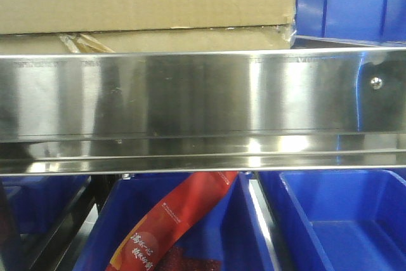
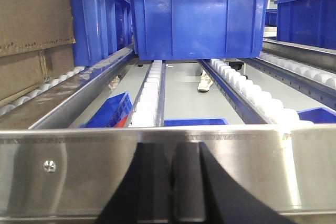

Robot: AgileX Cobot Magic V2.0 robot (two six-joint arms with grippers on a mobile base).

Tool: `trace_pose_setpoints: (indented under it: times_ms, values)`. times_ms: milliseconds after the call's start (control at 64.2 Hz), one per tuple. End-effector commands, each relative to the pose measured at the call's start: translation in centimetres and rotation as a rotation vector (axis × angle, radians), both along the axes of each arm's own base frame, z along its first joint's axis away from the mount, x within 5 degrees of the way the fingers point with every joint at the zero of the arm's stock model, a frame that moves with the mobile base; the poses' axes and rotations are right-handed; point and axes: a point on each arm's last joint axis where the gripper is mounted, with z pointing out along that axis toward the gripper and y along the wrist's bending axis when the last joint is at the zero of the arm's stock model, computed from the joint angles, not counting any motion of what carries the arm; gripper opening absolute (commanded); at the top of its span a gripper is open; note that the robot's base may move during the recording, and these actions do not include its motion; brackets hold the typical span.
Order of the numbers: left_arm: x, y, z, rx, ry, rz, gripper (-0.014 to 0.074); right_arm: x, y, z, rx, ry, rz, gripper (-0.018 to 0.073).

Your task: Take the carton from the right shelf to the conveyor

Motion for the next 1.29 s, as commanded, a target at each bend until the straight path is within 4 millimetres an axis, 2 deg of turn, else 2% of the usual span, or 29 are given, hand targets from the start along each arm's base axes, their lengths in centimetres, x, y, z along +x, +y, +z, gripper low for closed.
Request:
trace_pose_setpoints:
  times_ms: [0, 498, 701, 919, 1075, 1090, 1168, 1215, 1277]
  values:
    - [-0.1, 0.0, 0.3, 0.0, -0.025, -0.001, 0.0014, 0.0, 0.0, 0.2, -0.015, -0.021, -0.001, -0.0057]
    - [-0.1, 0.0, 0.7, 0.004, -0.066, -0.003, 0.0014, 0.0, 0.0, 0.2, -0.014, -0.023, -0.001, -0.0057]
    - [-0.1, 0.0, 0.7, 0.005, -0.076, -0.003, 0.0014, 0.0, -0.1, 0.9, -0.01, -0.096, -0.008, -0.0057]
    - [-0.3, 0.0, 1.8, -0.032, -0.197, -0.006, 0.0014, -0.2, -0.2, 2.1, 0.011, -0.227, -0.021, -0.0057]
    - [-1.6, -0.2, 6.3, -0.025, -0.18, -0.008, 0.0017, -1.4, -0.1, 6.5, 0.011, -0.25, -0.006, -0.0057]
    - [-1.8, -0.2, 7.2, -0.015, -0.164, -0.005, 0.0024, -1.7, -0.1, 7.2, 0.011, -0.254, -0.004, -0.0057]
    - [-2.3, -0.2, 9.2, -0.006, -0.095, -0.001, 0.0074, -2.2, -0.1, 9.5, 0.011, -0.265, 0.001, -0.0043]
    - [-2.5, -0.2, 10.8, 0.006, -0.072, 0.001, 0.0132, -2.3, -0.1, 10.7, 0.011, -0.271, 0.002, -0.0001]
    - [-2.6, -0.2, 12.4, 0.035, -0.041, 0.003, 0.0211, -2.3, -0.1, 12.3, 0.012, -0.287, 0.002, 0.0111]
